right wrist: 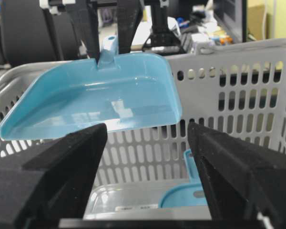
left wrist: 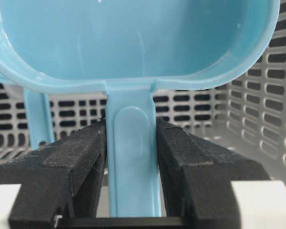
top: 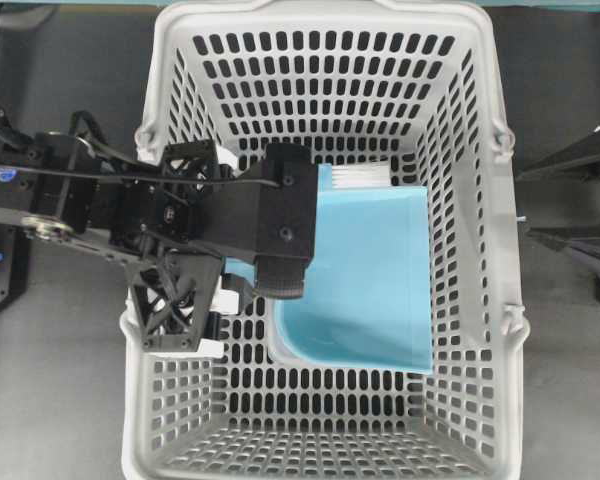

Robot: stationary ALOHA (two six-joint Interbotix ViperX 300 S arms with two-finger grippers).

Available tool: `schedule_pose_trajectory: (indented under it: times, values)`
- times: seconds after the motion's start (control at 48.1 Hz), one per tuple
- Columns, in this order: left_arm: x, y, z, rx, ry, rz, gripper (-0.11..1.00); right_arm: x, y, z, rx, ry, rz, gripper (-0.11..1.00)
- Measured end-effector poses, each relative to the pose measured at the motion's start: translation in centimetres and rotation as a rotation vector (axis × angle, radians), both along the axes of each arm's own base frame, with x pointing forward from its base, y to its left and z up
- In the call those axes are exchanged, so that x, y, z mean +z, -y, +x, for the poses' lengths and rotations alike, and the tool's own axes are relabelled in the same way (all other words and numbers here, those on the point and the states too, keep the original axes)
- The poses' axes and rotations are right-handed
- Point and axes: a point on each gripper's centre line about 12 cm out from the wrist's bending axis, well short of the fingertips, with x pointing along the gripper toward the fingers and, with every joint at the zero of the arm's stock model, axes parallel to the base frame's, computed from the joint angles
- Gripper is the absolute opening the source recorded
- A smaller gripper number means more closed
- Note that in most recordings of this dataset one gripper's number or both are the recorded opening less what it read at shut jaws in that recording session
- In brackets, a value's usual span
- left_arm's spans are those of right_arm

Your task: Pick up the dustpan from the shopping basket with the left arm.

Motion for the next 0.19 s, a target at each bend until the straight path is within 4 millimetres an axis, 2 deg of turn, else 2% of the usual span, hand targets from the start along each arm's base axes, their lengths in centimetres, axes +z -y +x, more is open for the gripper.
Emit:
schedule_pose_trajectory:
  times: [0.187]
  values:
    - [0.0,0.06,-0.01,-0.002,0.0,0.0,0.31,0.05,-0.06,0.01,0.003,0.0,-0.001,0.67]
